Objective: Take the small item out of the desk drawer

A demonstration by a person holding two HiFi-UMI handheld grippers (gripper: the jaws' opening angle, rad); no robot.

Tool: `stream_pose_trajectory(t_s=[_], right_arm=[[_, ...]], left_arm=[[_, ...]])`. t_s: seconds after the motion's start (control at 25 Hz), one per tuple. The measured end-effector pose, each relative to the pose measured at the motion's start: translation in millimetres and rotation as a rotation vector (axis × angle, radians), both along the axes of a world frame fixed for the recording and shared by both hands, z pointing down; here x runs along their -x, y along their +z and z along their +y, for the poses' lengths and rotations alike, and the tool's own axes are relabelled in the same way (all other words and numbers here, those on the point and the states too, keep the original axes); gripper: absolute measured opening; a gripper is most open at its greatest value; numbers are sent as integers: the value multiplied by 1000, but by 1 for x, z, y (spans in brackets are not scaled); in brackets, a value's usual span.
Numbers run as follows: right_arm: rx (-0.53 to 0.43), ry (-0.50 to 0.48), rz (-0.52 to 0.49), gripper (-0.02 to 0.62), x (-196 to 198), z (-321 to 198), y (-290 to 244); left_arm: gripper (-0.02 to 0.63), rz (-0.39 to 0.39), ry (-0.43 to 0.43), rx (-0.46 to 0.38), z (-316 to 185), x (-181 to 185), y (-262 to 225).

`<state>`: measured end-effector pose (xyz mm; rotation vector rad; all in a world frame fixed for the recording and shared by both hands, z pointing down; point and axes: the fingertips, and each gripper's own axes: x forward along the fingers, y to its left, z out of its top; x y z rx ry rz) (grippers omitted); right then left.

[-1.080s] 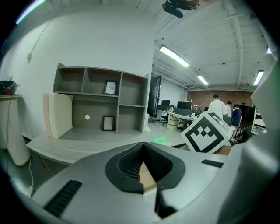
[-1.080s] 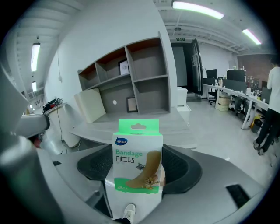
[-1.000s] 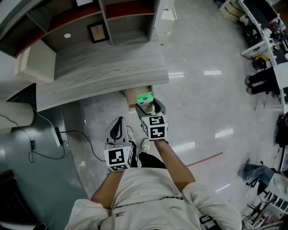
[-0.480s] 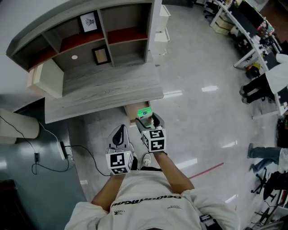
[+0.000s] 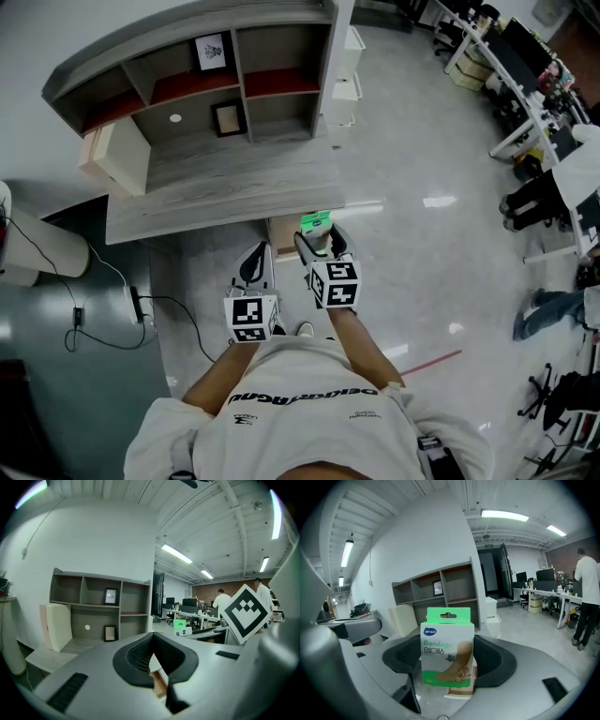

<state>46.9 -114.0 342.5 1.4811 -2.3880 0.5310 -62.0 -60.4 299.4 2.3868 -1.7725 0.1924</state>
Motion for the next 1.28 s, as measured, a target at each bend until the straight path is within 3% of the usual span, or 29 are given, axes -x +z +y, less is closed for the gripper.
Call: stream_pose_trajectory(t_s=[0.64,1.28], right_arm=[[-126,14,-22,374,3,8,-61],[-175,36,-11,374,1,4,-74]], left_arm=[[15,-21,46,-85,-10,2,-34],[15,-2,54,-107,-17,5,-39]])
